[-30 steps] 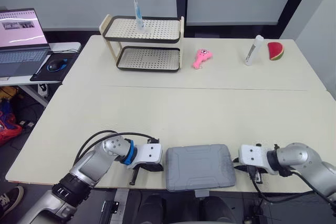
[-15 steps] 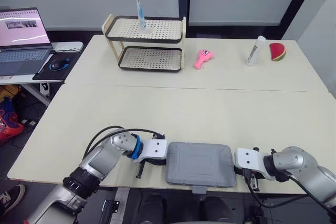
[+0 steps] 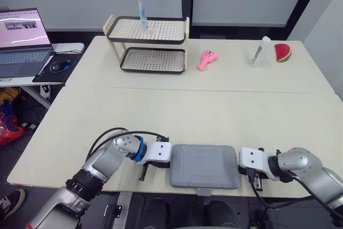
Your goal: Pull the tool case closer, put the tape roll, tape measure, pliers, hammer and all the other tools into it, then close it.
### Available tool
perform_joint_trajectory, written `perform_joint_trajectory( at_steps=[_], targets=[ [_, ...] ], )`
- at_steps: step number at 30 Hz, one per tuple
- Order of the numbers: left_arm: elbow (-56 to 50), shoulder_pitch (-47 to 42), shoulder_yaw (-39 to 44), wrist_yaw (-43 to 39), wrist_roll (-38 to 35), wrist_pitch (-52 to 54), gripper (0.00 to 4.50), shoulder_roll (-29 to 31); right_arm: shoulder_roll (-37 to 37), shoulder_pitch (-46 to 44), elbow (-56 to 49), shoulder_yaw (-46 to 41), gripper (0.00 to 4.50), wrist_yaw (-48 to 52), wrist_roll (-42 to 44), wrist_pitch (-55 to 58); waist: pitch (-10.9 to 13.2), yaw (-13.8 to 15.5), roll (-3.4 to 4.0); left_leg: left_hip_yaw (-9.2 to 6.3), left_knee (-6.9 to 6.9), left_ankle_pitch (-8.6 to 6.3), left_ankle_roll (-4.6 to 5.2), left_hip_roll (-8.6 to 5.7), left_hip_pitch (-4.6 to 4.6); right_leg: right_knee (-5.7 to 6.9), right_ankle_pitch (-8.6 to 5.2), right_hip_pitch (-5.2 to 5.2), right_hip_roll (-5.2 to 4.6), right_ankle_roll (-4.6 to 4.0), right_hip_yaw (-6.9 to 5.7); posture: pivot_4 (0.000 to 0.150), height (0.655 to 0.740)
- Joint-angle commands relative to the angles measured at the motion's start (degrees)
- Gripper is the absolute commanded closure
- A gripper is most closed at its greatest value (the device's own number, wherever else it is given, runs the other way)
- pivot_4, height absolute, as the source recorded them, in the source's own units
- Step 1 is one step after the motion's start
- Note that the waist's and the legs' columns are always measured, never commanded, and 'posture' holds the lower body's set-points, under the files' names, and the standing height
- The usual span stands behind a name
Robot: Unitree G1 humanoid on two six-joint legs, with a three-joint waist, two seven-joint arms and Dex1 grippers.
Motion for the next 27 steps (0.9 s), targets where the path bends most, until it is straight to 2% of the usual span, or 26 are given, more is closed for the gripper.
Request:
perform_joint_trajectory(
  at_steps=[1, 19, 27],
  targets=[
    [-1.61, -0.04, -1.81, -0.32, -0.54, -1.24, 4.5, -1.74, 0.13, -0.24, -2.05, -1.71, 4.34, 0.51, 0.84, -1.88, 0.0, 0.0, 0.0, 0.0, 0.0, 0.0, 0.0, 0.0, 0.0, 0.0, 0.0, 0.0, 0.0, 0.0, 0.0, 0.15, 0.74],
    [-2.89, 0.18, -3.63, -1.02, -0.01, -1.48, 4.5, -3.1, -0.55, 2.73, -3.71, -2.57, 4.34, 1.86, 0.36, -1.26, -0.03, 0.16, 0.01, -0.01, 0.01, 0.0, 0.0, -0.07, 0.01, -0.02, 0.0, 0.05, -0.07, 0.0, -0.03, 0.15, 0.74],
    [0.26, -0.78, -2.54, 0.39, 0.98, -3.12, 4.5, -2.73, -1.39, 3.33, -2.02, -2.63, 4.34, 2.5, 0.1, -2.06, -0.04, 0.21, 0.02, -0.01, 0.01, 0.0, 0.0, -0.08, 0.01, -0.03, 0.0, 0.06, -0.08, 0.0, -0.04, 0.15, 0.74]
  ],
)
